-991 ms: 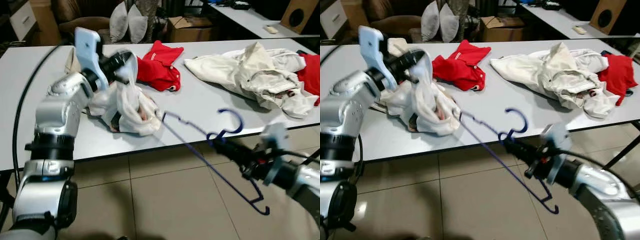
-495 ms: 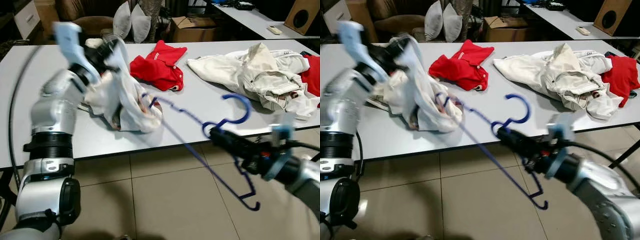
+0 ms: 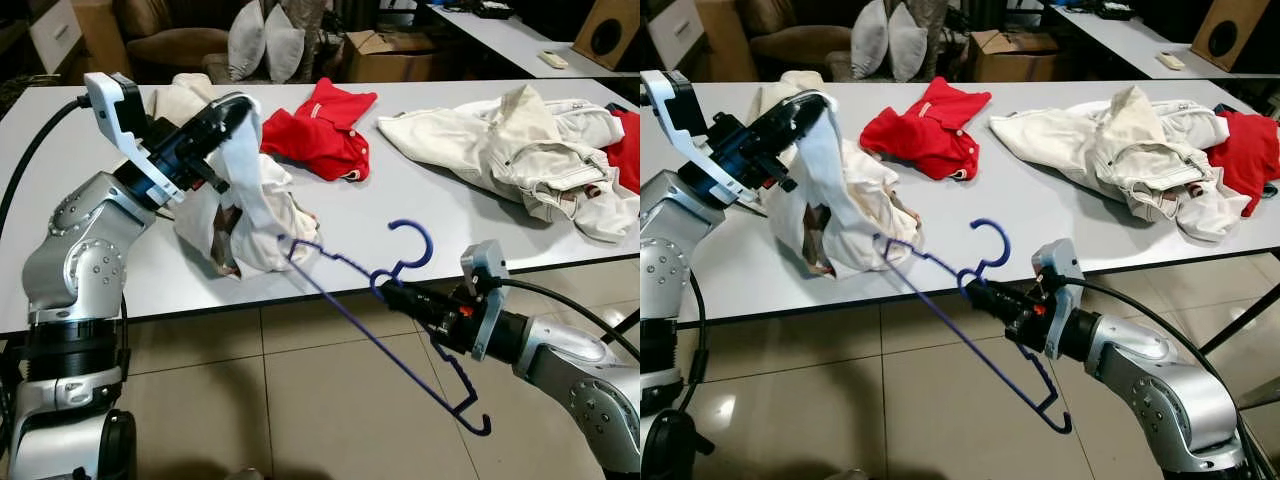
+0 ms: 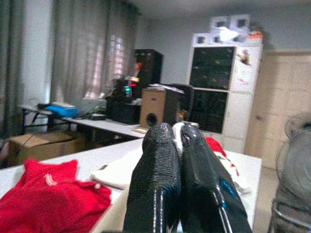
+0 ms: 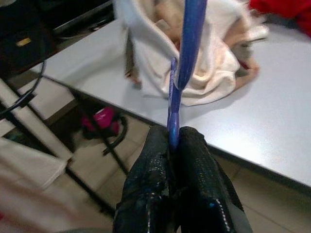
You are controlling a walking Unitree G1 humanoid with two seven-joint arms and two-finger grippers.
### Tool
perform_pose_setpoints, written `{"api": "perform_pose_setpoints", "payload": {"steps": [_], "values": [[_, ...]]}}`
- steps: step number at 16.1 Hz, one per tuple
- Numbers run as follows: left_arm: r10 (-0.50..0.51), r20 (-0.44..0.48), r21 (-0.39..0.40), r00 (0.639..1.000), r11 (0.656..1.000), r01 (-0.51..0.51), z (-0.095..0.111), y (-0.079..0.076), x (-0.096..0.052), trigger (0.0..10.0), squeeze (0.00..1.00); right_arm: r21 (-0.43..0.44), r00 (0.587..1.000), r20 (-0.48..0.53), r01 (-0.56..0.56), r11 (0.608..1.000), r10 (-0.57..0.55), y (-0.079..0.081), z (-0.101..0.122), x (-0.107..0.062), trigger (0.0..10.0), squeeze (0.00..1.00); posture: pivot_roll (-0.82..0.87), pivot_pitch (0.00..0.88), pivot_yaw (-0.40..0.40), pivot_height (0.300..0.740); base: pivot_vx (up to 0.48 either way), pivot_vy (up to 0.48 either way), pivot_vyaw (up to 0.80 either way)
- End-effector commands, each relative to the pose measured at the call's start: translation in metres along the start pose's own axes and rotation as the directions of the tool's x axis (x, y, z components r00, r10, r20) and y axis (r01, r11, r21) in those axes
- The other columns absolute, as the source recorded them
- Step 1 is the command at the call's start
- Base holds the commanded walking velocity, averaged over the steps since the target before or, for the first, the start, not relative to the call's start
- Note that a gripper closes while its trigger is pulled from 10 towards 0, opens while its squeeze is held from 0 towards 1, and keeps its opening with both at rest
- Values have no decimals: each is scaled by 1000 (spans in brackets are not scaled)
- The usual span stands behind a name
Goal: Hang hanger
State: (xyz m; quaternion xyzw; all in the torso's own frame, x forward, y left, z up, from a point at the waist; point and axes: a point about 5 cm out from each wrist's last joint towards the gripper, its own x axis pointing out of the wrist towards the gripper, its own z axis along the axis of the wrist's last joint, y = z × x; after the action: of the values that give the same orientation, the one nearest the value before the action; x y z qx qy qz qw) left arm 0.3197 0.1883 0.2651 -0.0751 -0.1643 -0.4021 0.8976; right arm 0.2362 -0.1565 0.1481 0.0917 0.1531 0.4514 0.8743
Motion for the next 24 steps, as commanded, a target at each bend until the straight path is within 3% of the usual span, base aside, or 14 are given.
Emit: {"api": "perform_pose_setpoints", "payload": {"steps": [1, 3, 5, 9, 12, 14, 15, 16, 18, 22, 24], "values": [[-72, -15, 18, 997, 997, 72, 1, -10, 3, 0, 0, 21, 999, -23, -43, 999, 43, 1, -2, -2, 10000, 0, -130, 0, -43, 740, 0, 0, 0], [-143, -56, 32, 988, 989, 145, -4, -20, 3, 0, 0, 70, 991, -53, -116, 991, 120, -2, -6, -11, 10000, 0, -131, 0, -48, 740, 0, 0, 0], [-192, -66, 26, 979, 981, 194, -4, -26, 3, 0, 0, 76, 993, -72, -87, 993, 93, -13, -6, -15, 10000, 0, -138, 0, -45, 740, 0, 0, 0], [-271, -97, 10, 958, 962, 274, -7, -39, 3, 0, 0, 163, 994, -8, -106, 981, 108, -26, 0, -8, 10000, 0, -140, 0, -57, 740, 0, 0, 0], [-287, -177, 16, 941, 955, 295, -13, -42, -4, 0, 0, 231, 989, 87, -137, 963, 120, -32, 6, 0, 10000, 0, -134, 0, -66, 740, 0, 0, 0], [-226, -185, 51, 956, 970, 239, -13, -36, -3, 0, 0, 211, 983, 98, -172, 962, 155, -29, 10, 0, 10000, 0, -134, 0, -66, 740, 0, 0, 0], [-136, -176, 90, 975, 984, 154, -12, -27, 0, 0, 0, 198, 981, 96, -185, 963, 169, -27, 11, -2, 10000, 0, -134, 0, -66, 740, 0, 0, 0], [24, -140, 154, 990, 988, -2, -7, -8, 3, 0, 0, 168, 981, 79, -190, 967, 178, -25, 12, -8, 10000, 0, -134, 0, -66, 740, 0, 0, 0], [228, -89, 227, 970, 952, -203, 0, 17, 2, 0, 0, 133, 980, 63, -197, 971, 190, -22, 15, -23, 10000, 0, -134, 0, -66, 740, 0, 0, 0], [321, -99, 258, 942, 923, -287, -9, 33, -2, 0, 0, 106, 972, 35, -237, 966, 234, -14, 21, -53, 10000, 0, -150, 0, -43, 740, 0, 0, 0], [336, -114, 264, 935, 918, -297, -18, 38, -5, 0, 0, 112, 960, 85, -274, 955, 265, -10, 29, -64, 10000, 0, -151, 0, -42, 740, 0, 0, 0]]}}
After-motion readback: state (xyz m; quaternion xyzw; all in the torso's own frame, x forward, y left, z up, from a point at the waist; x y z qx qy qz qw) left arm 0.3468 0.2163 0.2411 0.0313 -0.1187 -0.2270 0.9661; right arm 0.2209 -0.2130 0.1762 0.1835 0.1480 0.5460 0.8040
